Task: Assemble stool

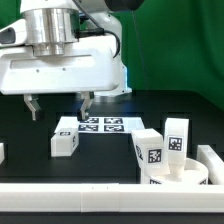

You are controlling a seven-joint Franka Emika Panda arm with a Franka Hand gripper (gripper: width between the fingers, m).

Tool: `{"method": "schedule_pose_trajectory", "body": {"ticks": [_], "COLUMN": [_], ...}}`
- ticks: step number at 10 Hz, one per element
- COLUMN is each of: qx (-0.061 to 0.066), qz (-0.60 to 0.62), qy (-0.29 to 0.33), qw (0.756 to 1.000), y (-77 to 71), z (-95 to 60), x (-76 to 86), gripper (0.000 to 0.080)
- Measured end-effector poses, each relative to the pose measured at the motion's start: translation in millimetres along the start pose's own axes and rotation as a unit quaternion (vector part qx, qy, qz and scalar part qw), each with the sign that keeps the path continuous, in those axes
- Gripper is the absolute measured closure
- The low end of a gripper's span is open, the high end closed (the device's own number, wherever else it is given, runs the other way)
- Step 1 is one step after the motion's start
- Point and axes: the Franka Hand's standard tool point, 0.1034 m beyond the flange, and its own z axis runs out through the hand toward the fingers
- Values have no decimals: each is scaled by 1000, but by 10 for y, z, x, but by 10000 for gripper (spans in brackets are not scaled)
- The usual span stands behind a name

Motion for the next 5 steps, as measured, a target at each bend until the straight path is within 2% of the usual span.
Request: {"method": "schedule_pose_trajectory", "body": {"ticks": [1, 2, 3, 5], "qx": [-11, -18, -19, -14], "qz": [1, -1, -3, -2], "qy": [5, 6, 5, -12], "qw": [1000, 1000, 1000, 1000], "y": [129, 183, 188, 163], "z": [152, 249, 275, 282], "x": [-41, -78, -94, -118], "gripper": [150, 150, 150, 150]}}
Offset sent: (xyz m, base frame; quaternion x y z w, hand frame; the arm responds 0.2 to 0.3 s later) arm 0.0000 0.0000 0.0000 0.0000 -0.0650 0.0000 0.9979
